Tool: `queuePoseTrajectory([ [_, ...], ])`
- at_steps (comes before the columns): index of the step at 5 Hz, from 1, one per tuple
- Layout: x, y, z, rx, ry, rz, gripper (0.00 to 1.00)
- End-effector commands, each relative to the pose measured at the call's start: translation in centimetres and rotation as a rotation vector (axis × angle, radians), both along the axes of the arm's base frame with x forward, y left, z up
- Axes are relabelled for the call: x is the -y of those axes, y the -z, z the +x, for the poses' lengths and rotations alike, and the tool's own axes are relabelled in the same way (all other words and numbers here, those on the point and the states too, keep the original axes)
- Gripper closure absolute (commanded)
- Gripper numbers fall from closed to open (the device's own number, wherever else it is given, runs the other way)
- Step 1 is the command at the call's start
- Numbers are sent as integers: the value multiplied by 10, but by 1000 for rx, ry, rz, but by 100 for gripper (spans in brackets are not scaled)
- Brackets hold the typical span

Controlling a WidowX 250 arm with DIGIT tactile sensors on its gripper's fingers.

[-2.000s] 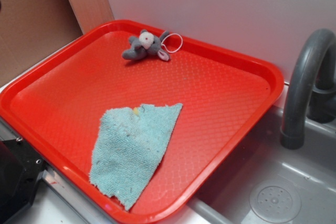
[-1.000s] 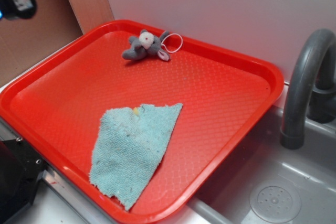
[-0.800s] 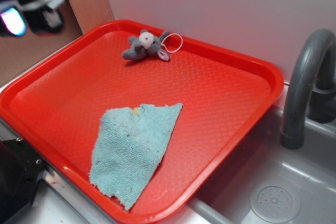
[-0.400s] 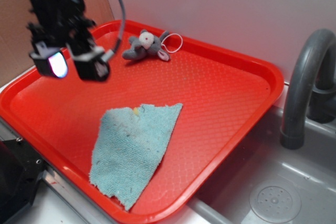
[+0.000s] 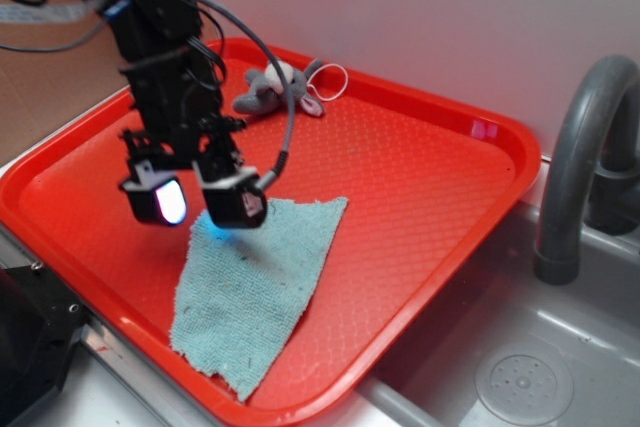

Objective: Grab the blue cloth.

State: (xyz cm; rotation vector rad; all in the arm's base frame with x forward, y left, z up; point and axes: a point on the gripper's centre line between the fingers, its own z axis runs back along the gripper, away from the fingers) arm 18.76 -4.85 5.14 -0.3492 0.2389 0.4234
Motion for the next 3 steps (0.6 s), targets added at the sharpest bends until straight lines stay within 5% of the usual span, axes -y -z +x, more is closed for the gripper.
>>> queuePoseTrajectory([
  [1,10,15,16,32,-35,-133,0],
  [2,19,19,19,48,26,-126,100],
  [3,25,17,17,60,53,-112,100],
])
